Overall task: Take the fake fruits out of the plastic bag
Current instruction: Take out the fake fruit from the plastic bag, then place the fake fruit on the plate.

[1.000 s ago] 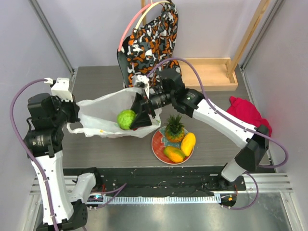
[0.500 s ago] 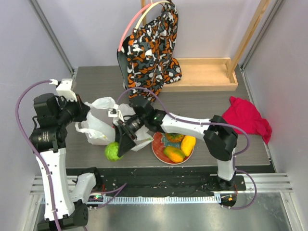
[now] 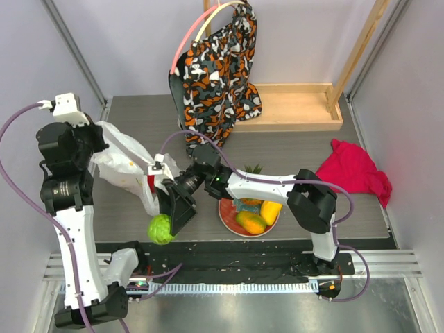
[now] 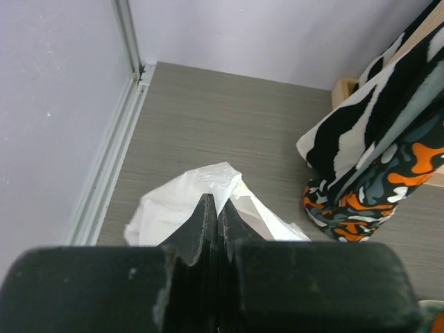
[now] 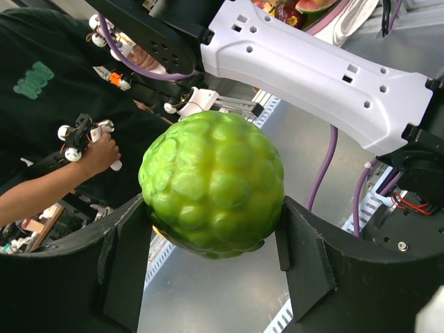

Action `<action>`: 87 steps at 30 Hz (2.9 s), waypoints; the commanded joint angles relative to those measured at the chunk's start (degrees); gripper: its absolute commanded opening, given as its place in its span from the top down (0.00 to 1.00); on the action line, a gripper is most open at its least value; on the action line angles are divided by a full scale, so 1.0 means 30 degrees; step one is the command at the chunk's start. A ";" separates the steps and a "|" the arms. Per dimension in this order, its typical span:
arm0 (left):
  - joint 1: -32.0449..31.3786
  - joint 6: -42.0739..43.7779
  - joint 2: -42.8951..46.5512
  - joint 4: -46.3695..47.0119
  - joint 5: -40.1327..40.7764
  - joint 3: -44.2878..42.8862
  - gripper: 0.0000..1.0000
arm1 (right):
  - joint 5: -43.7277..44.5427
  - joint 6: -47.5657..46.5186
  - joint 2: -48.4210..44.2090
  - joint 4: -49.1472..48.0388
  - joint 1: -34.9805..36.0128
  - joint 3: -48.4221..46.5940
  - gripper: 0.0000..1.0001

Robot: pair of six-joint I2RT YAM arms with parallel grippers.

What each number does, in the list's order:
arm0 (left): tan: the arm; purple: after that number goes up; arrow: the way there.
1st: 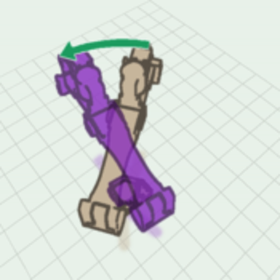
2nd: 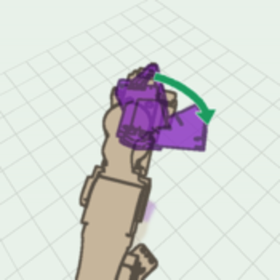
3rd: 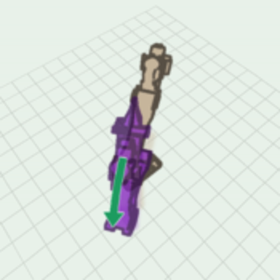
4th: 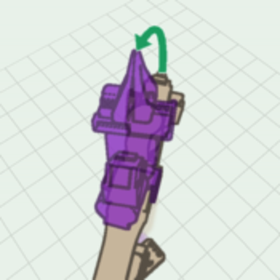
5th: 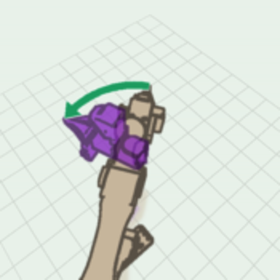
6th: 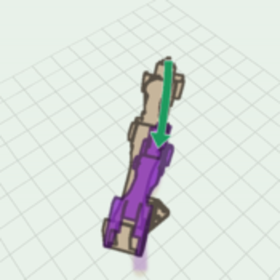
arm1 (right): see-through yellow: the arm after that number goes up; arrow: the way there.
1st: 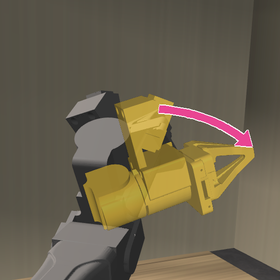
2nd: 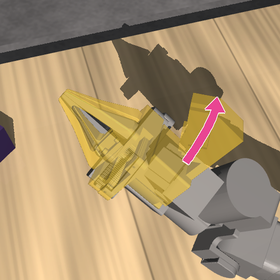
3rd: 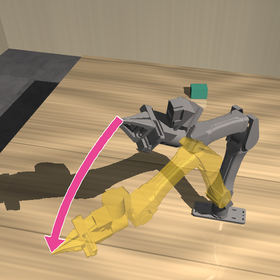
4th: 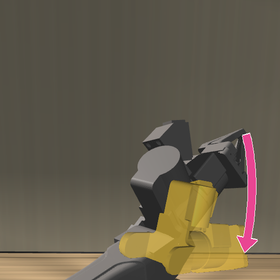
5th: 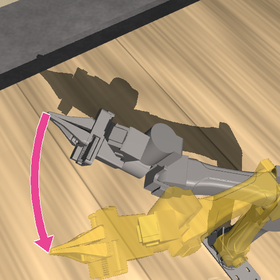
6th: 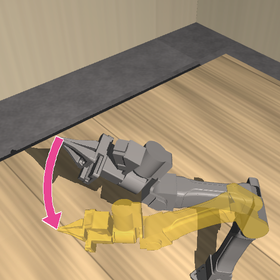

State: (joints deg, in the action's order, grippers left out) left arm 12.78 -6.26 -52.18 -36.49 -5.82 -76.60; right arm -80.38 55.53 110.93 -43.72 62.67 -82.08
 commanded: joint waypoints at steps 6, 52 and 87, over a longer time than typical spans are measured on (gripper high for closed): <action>0.0370 0.0211 0.2948 -0.0432 -0.1630 0.1477 1.00 | 0.0483 -0.0897 -0.0240 0.0305 -0.1027 -0.0150 0.50; 0.0370 0.0300 0.6232 -0.4858 -0.8195 0.5318 1.00 | 1.3784 -2.2255 -0.3051 1.8559 -0.2083 0.3189 0.52; 0.0370 0.1561 0.6057 -0.4858 -0.8283 0.4732 1.00 | 2.5264 -2.8156 -1.7577 3.0572 -0.1585 0.8459 0.61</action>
State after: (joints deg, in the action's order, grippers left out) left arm 13.56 -2.11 -33.23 -52.60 -29.63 -60.38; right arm -13.56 -36.18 68.82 49.12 58.26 -62.30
